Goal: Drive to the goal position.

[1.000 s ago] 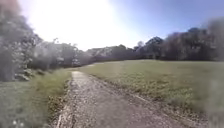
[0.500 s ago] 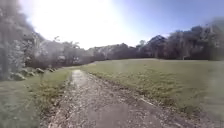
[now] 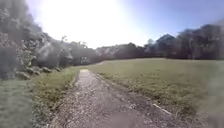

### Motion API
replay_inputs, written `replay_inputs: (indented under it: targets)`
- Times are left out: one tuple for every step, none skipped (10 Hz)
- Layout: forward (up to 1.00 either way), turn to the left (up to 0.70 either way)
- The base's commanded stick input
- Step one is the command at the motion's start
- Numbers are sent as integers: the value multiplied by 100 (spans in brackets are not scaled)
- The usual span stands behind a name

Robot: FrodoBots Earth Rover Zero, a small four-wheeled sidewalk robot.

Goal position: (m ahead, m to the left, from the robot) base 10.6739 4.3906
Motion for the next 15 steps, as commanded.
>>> replay_inputs:
  targets:
    - [50, 23]
    - [50, 7]
    - [50, 0]
    - [50, 0]
    - [50, 0]
    - [50, 0]
    - [50, 0]
    - [50, 0]
    - [50, 7]
    - [50, 25]
    - [50, 27]
    - [50, 27]
    - [50, 0]
    - [50, 0]
    - [50, 0]
